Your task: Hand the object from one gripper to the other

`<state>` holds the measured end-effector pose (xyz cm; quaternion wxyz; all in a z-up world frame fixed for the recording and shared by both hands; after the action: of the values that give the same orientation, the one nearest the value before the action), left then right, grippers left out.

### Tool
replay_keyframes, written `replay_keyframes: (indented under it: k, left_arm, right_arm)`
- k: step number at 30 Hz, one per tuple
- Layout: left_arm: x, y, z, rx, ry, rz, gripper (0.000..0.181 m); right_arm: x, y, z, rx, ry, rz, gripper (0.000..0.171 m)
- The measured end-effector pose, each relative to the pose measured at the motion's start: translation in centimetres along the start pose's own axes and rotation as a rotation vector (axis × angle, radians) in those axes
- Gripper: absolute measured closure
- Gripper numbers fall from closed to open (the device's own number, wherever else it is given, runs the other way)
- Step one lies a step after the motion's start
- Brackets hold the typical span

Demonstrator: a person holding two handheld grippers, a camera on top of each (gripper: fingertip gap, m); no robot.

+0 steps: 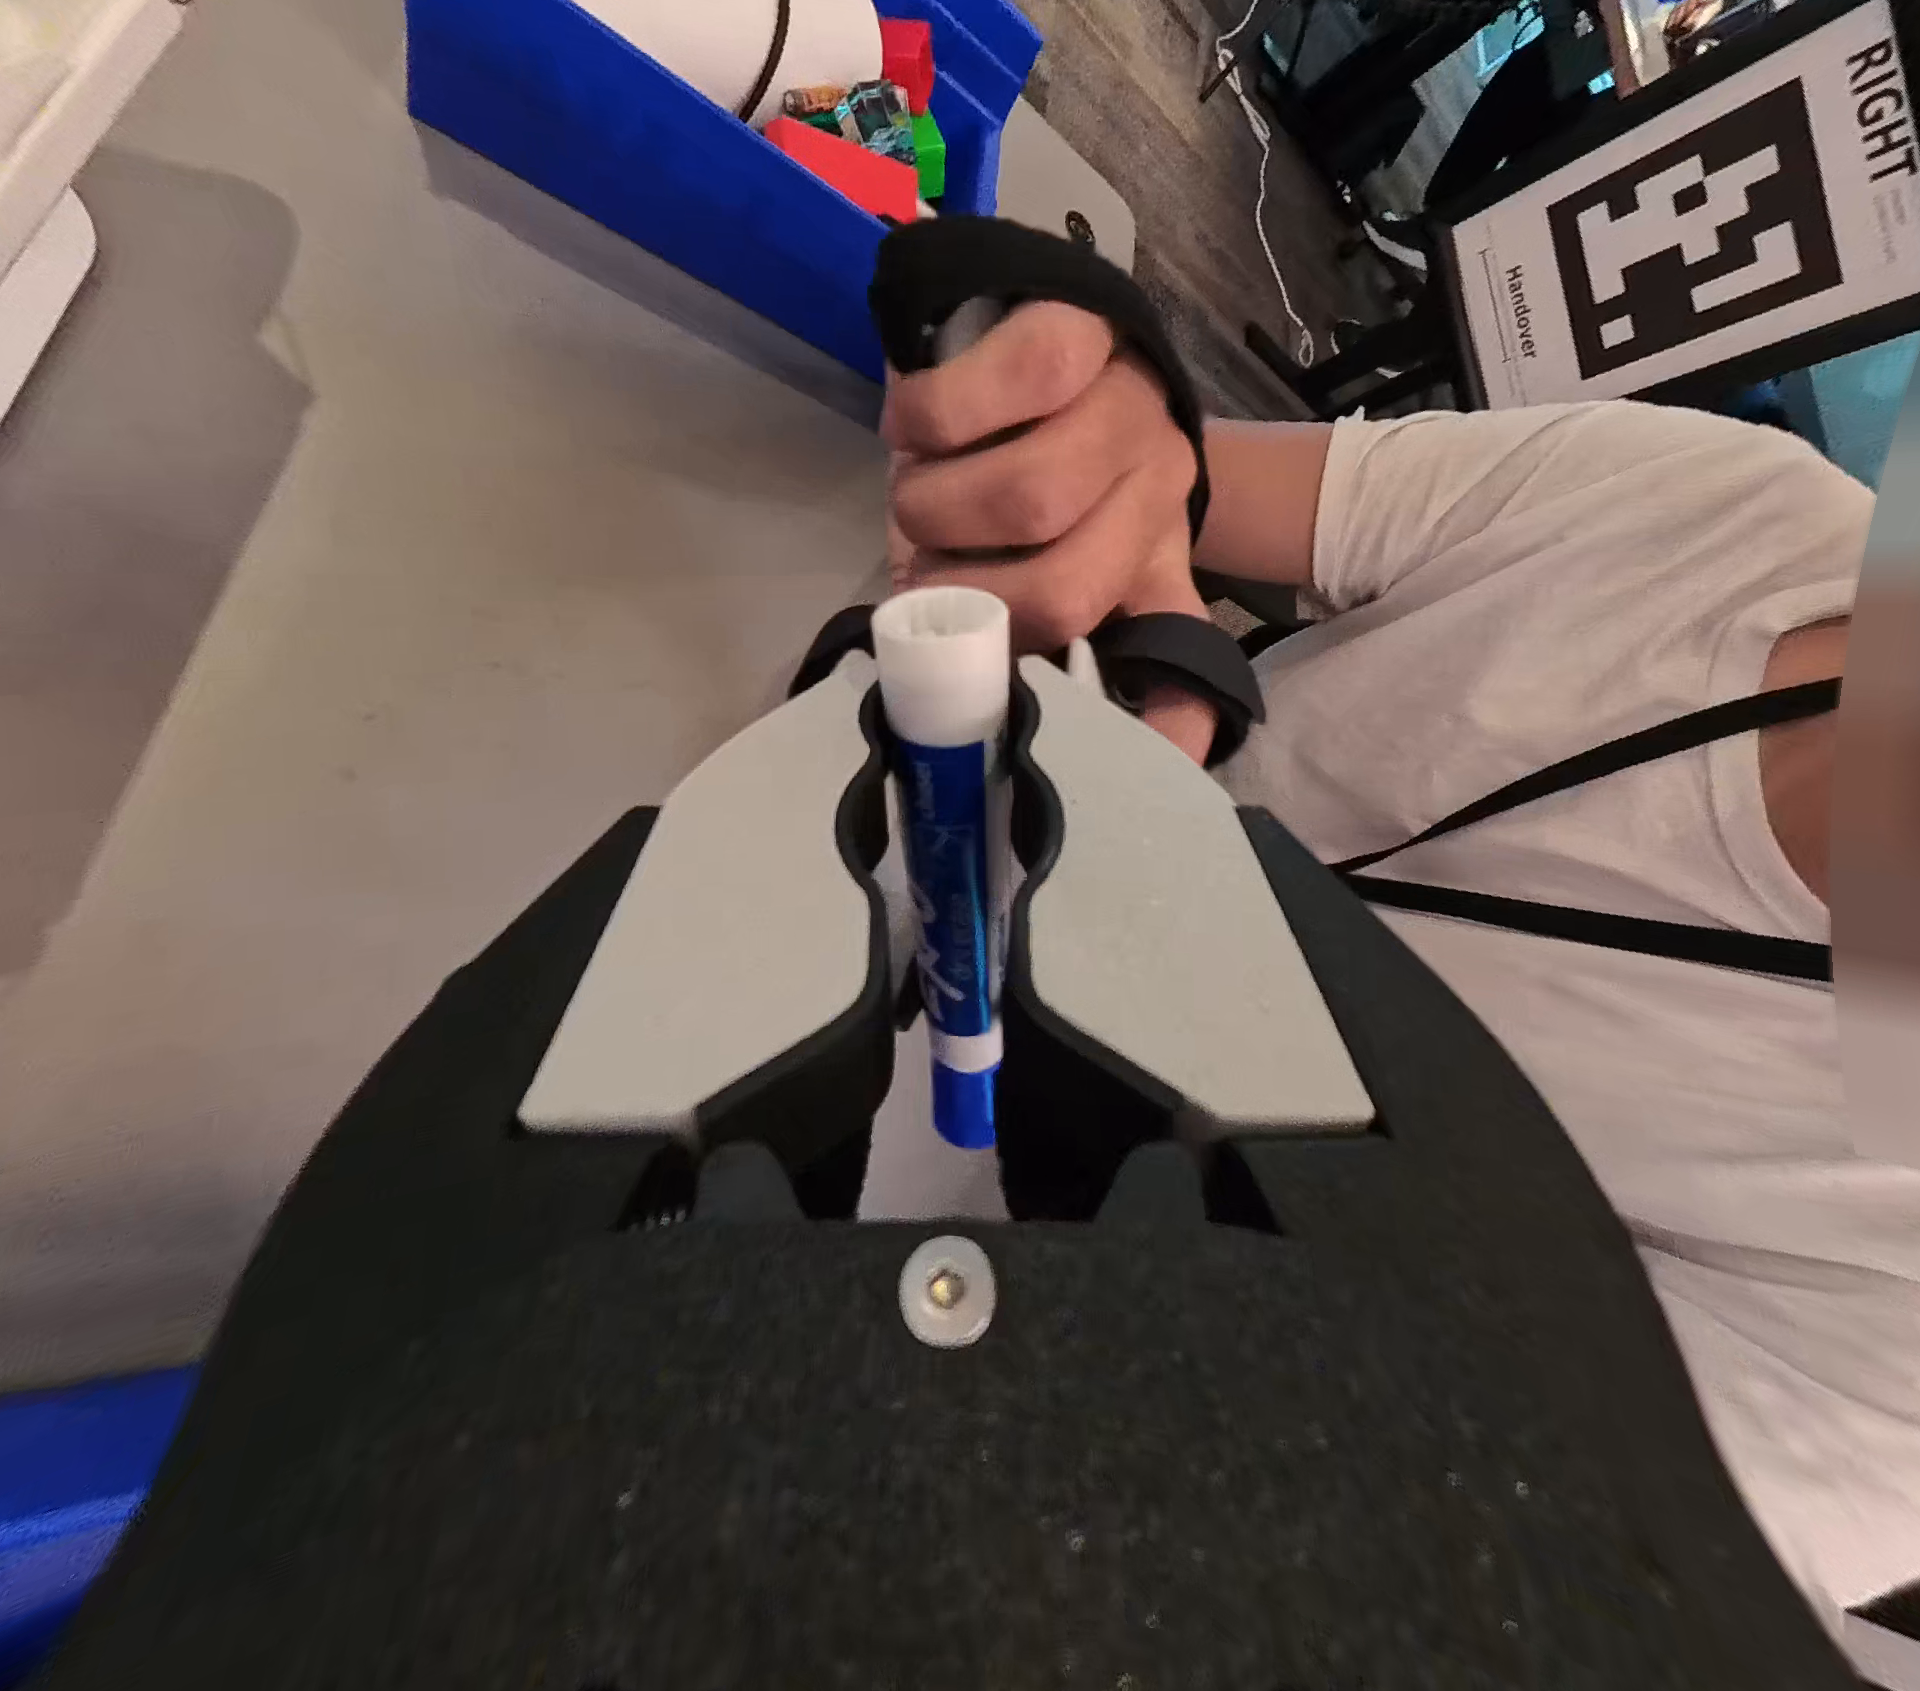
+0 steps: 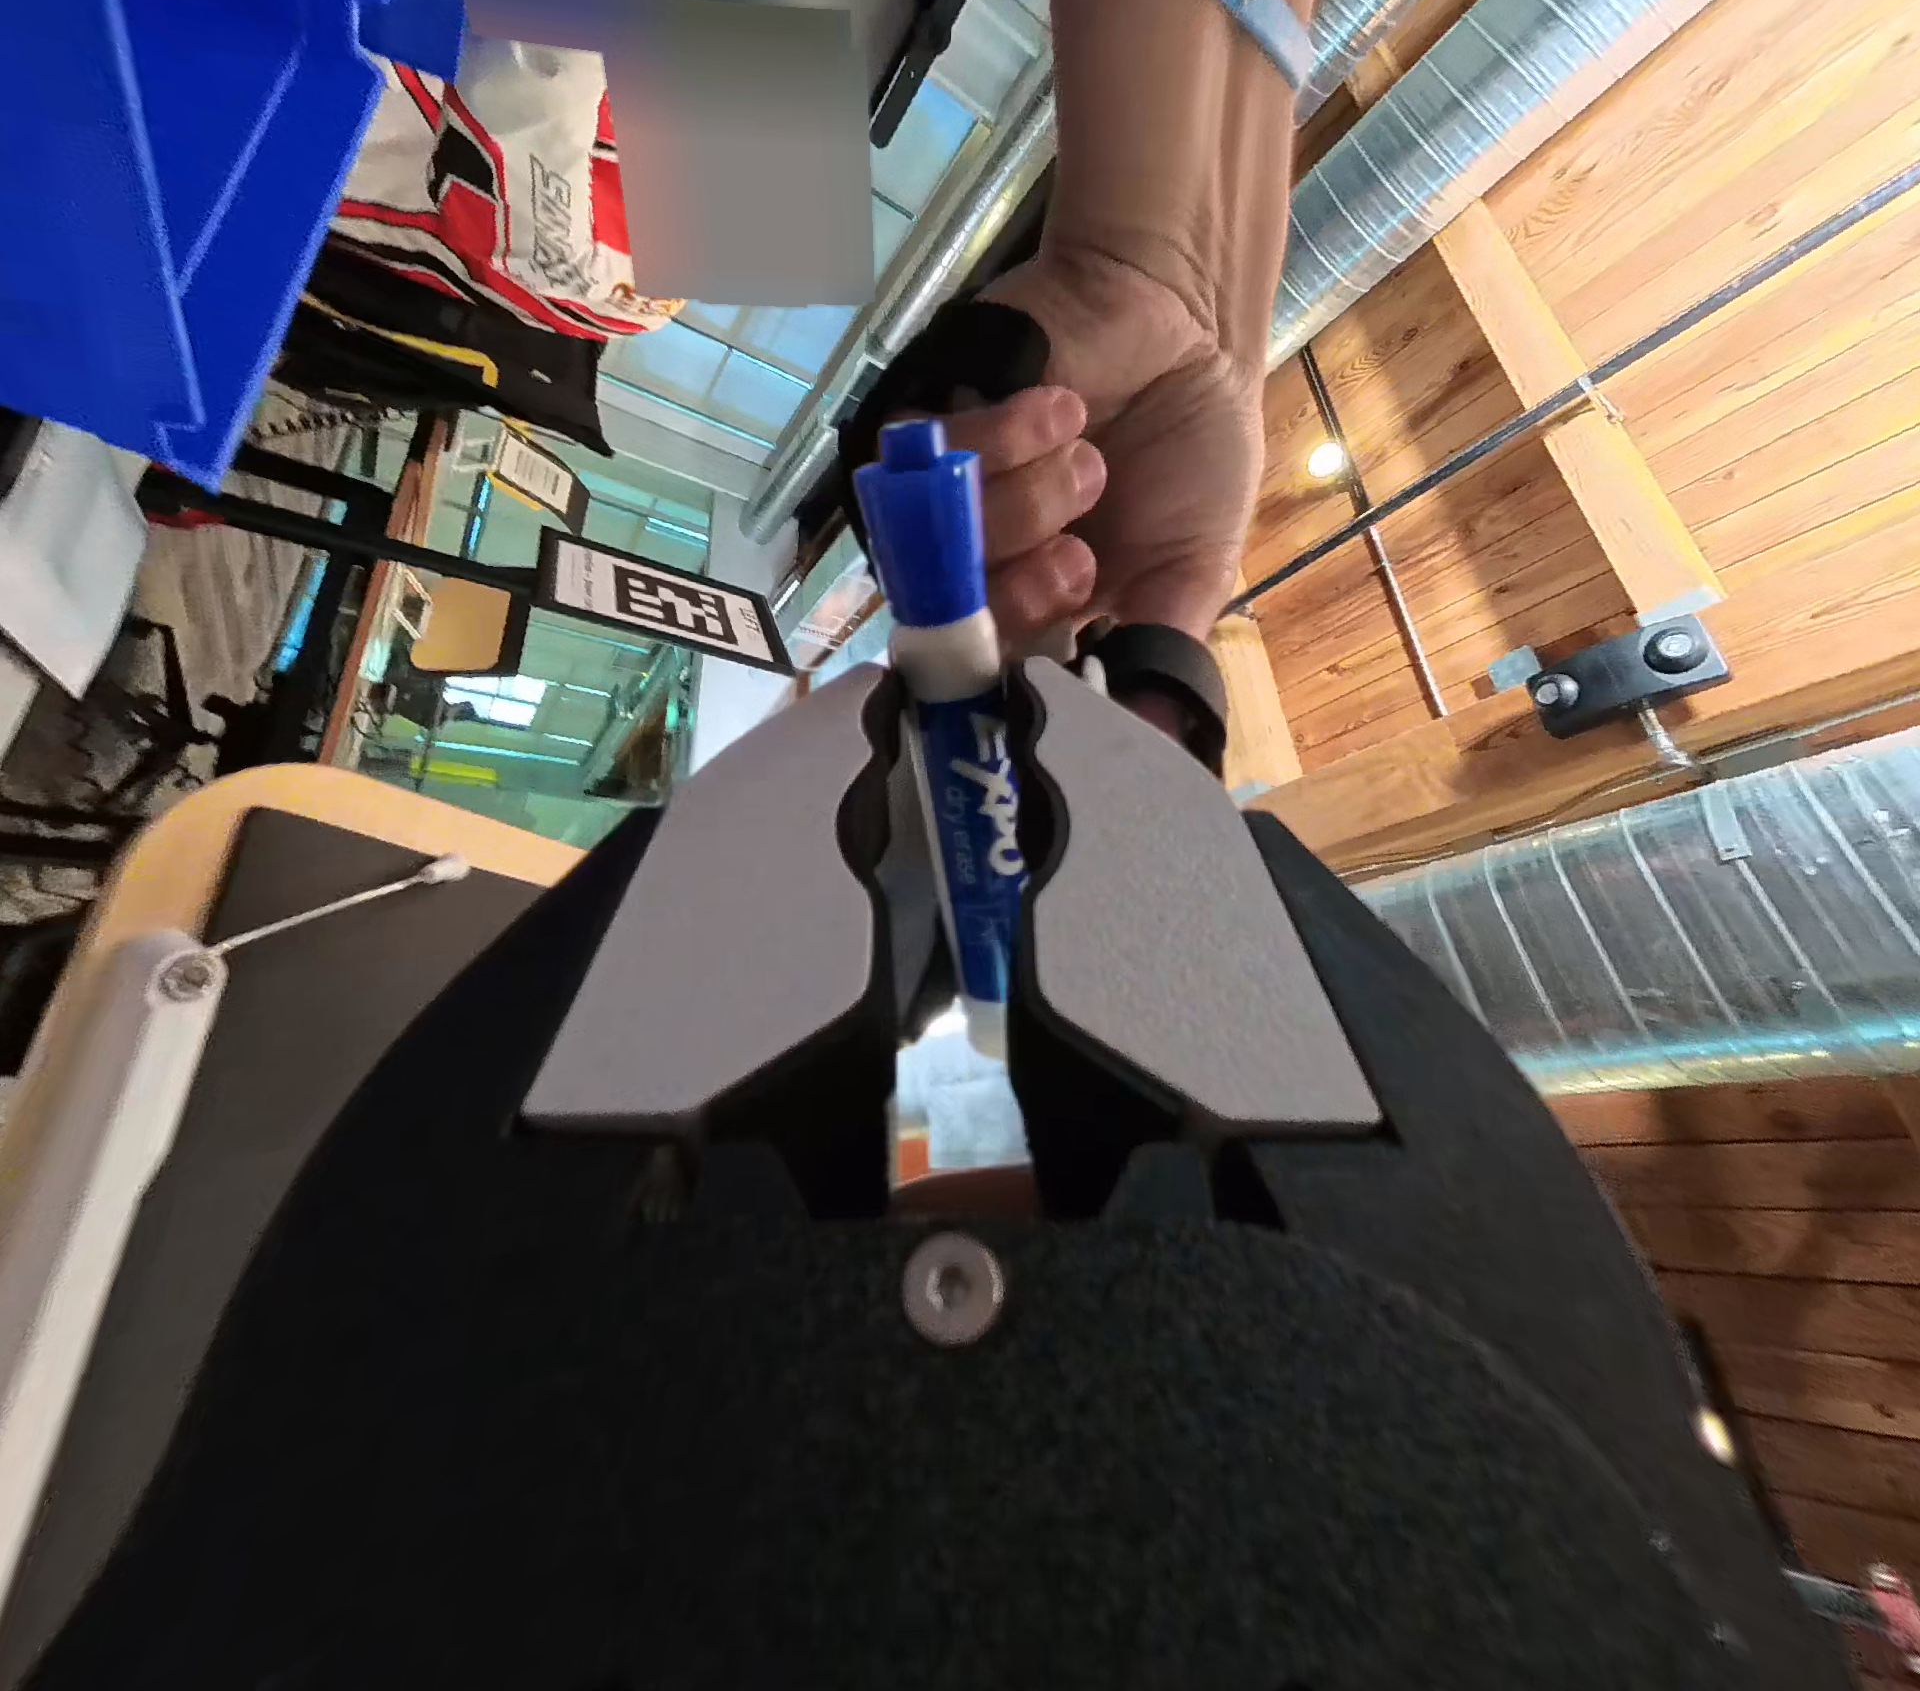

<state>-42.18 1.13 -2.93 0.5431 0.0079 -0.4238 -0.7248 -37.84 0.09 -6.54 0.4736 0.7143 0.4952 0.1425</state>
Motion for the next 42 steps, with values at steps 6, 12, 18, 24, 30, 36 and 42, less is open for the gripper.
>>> replay_keyframes:
  k: [6,12,18,24,30,36,42]
  left_arm:
    - [1.9,0.0,1.2,-0.066,0.166,0.017,0.162]
    - [6.6,1.8,3.4,-0.244,0.574,0.107,0.163]
    - [9.0,5.4,4.5,-0.401,1.076,0.066,0.163]
    - [8.2,7.7,6.4,-0.447,1.444,-0.107,0.163]
    - [4.2,5.7,8.1,-0.362,1.423,-0.126,0.163]
    - [2.7,5.8,8.7,-0.415,1.375,-0.062,0.163]
    - [2.4,5.4,8.6,-0.523,1.213,0.249,0.156]
  right_arm:
    - [0.7,1.6,-1.1,-0.263,-0.01,-0.109,0.116]
    - [3.6,5.5,-6.6,-0.884,-0.001,-0.344,0.119]
    - [3.2,4.6,-11.3,-1.929,0.075,-0.423,0.105]
    - [2.6,4.0,-9.9,-2.459,0.535,-0.696,0.119]
    - [4.0,5.7,-10.5,-2.471,0.675,-0.885,0.135]
    - [5.2,5.0,-12.2,-2.5,0.671,-0.902,0.154]
    - [5.7,4.9,-13.6,-2.545,0.65,-0.805,0.154]
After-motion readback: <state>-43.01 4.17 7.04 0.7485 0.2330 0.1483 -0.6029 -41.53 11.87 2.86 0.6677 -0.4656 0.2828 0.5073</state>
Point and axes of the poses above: each gripper's, where its closed fingertips meet, x back along the fingers, z out of its top, y = z × x across the jaws, the point moved 4 cm from there along x, back along the fingers, and after that the axes turned 9 degrees about y, right-handed, at the moved point
